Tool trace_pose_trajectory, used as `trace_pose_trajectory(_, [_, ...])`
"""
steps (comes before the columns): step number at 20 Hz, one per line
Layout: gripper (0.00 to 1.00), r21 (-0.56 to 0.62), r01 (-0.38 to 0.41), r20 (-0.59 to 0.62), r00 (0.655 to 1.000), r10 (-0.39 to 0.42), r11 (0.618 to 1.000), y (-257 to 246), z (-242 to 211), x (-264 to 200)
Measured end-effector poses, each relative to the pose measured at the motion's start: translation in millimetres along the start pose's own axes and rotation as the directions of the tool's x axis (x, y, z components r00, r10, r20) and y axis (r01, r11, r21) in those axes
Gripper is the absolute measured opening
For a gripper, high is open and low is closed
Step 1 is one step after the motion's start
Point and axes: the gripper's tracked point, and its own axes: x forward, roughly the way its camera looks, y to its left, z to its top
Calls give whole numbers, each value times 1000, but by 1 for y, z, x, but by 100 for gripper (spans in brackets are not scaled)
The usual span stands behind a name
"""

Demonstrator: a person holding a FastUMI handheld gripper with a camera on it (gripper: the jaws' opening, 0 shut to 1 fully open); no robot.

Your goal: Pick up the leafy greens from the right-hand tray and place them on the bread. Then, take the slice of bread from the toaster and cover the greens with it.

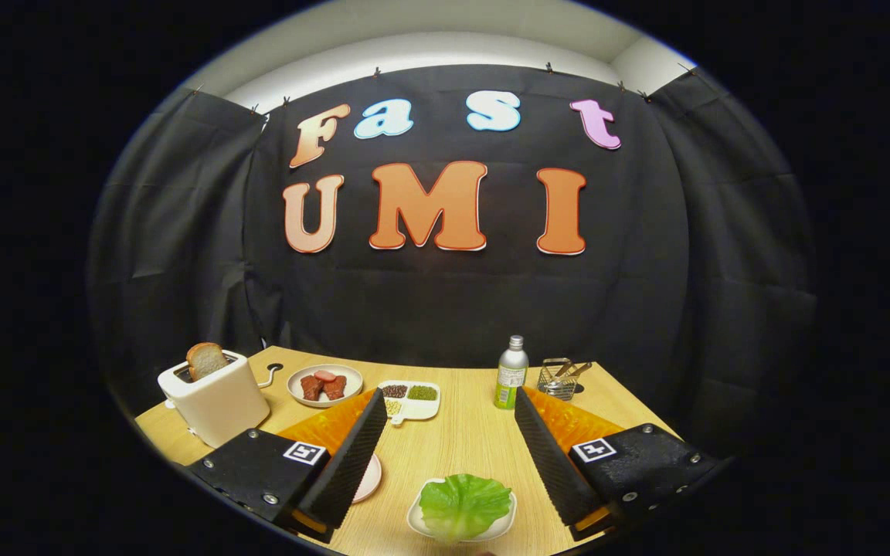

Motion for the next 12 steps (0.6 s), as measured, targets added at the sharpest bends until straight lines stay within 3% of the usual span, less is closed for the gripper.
trace_pose_trajectory(6, [100, 78, -30, -157, 987, 42, 996, -4, -34, 14])
trace_pose_trajectory(12, [99, 89, -17, -325, 945, 45, 996, -10, -73, 25])
